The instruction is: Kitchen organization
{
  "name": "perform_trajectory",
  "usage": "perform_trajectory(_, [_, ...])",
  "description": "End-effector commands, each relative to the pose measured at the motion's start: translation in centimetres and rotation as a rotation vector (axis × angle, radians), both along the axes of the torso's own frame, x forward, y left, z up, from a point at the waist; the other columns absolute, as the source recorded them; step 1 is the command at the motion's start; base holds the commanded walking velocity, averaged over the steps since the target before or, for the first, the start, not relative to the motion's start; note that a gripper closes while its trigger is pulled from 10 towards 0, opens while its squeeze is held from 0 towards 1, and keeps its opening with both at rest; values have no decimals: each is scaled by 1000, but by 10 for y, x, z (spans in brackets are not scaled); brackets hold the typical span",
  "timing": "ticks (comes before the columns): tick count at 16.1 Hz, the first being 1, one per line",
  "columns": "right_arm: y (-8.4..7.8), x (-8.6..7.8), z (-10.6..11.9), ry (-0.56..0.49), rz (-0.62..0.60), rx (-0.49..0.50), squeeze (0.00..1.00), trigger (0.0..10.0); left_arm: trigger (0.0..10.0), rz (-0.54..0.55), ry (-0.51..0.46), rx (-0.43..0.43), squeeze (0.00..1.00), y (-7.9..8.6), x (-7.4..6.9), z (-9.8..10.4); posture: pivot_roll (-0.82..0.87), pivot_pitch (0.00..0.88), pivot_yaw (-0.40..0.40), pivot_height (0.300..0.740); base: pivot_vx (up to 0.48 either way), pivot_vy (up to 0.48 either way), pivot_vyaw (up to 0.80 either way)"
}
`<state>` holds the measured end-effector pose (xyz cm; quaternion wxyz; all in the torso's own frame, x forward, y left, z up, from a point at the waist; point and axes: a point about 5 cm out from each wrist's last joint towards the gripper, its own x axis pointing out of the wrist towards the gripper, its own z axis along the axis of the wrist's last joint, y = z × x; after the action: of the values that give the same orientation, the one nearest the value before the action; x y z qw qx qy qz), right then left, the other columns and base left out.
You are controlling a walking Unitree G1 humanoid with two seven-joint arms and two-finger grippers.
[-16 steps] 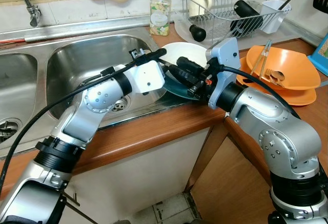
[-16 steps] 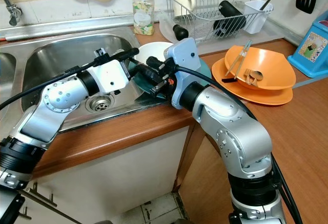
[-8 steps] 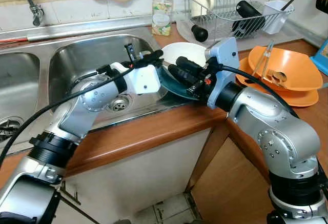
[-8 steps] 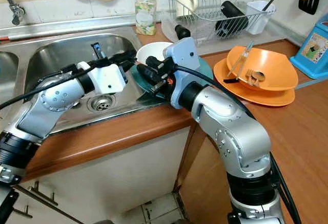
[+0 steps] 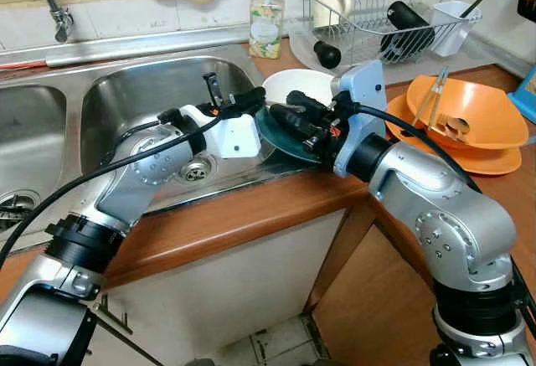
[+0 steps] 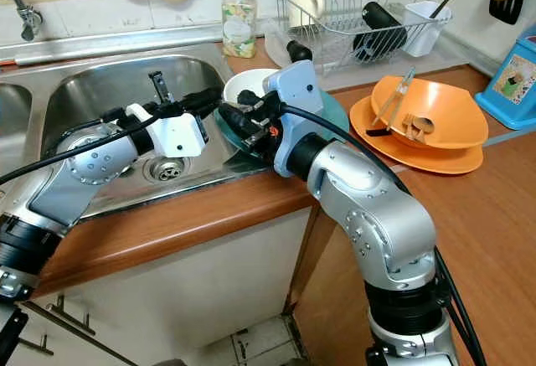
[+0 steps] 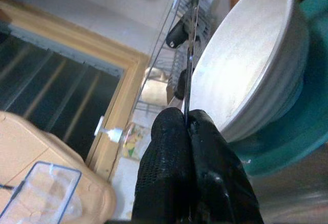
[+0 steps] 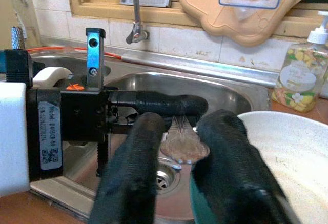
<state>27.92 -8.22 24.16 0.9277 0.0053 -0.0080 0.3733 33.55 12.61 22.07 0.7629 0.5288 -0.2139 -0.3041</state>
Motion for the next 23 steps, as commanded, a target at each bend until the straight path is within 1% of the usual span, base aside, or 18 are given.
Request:
perform_trajectory(1, [-2, 3, 6, -22, -23, -8, 0, 10000, 0, 33, -28, 8, 0, 8, 4, 6, -43, 0, -17, 740, 0, 0, 0])
perform_trajectory(2, [-3, 3, 6, -30, -23, -15, 0, 10000, 0, 68, -24, 8, 0, 15, 7, 6, -44, 0, -16, 740, 0, 0, 0])
perform_trajectory(3, [-3, 2, 6, -34, -13, -23, 0, 10000, 0, 134, 2, 11, 0, 26, 12, 3, -47, 0, -13, 740, 0, 0, 0])
perform_trajectory(5, [-3, -1, 5, -33, 0, -34, 0, 10000, 0, 222, 49, 9, 0, 41, 18, -2, -51, 0, -9, 740, 0, 0, 0])
perform_trajectory(6, [-2, -3, 3, -29, 14, -45, 0, 10000, 0, 292, 76, 17, 0, 52, 21, -7, -52, 0, -8, 740, 0, 0, 0])
perform_trajectory(7, [-2, -5, 2, -23, 32, -56, 0, 10000, 0, 368, 119, 9, 0, 62, 25, -12, -52, 0, -8, 740, 0, 0, 0])
perform_trajectory(8, [0, -9, -2, -7, 72, -78, 0, 10000, 0, 474, 218, 15, 0, 75, 30, -23, -50, 0, -11, 740, 0, 0, 0])
perform_trajectory(9, [2, -12, -6, 7, 106, -106, 0, 10000, 4118, 525, 294, 73, 0, 81, 32, -36, -50, 0, -9, 740, 0, 0, 0])
perform_trajectory(10, [2, -13, -8, 11, 115, -118, 0, 10000, 4118, 536, 309, 107, 0, 82, 32, -41, -50, 0, -9, 740, 0, 0, 0])
perform_trajectory(11, [2, -13, -13, 20, 115, -147, 0, 10000, 9647, 592, 382, 88, 0, 87, 33, -53, -54, 0, -8, 740, 0, 0, 0])
perform_trajectory(12, [2, -13, -14, 22, 114, -155, 0, 10000, 9647, 610, 404, 76, 0, 88, 33, -57, -54, 0, -8, 740, 0, 0, 0])
perform_trajectory(13, [1, -13, -15, 23, 110, -161, 0, 10000, 10000, 629, 439, 69, 0, 90, 33, -62, -56, 0, -7, 740, 0, 0, 0])
perform_trajectory(15, [0, -13, -17, 20, 103, -176, 0, 10000, 10000, 663, 516, 62, 0, 93, 32, -75, -59, 0, -6, 740, 0, 0, 0])
perform_trajectory(16, [0, -14, -18, 21, 103, -187, 0, 10000, 10000, 674, 567, 61, 976, 93, 31, -81, -61, 0, -5, 740, 0, 0, 0])
perform_trajectory(17, [-1, -14, -19, 20, 105, -194, 0, 10000, 10000, 674, 606, 62, 1000, 92, 30, -85, -61, 0, -5, 740, 0, 0, 0])
perform_trajectory(20, [-2, -14, -20, 21, 95, -199, 0, 10000, 10000, 676, 627, 60, 1000, 92, 28, -90, -63, 0, -4, 740, 0, 0, 0])
perform_trajectory(23, [-10, -2, -15, -4, -21, -184, 0, 10000, 10000, 683, 612, 19, 1000, 94, 26, -90, -63, 0, -4, 740, 0, 0, 0])
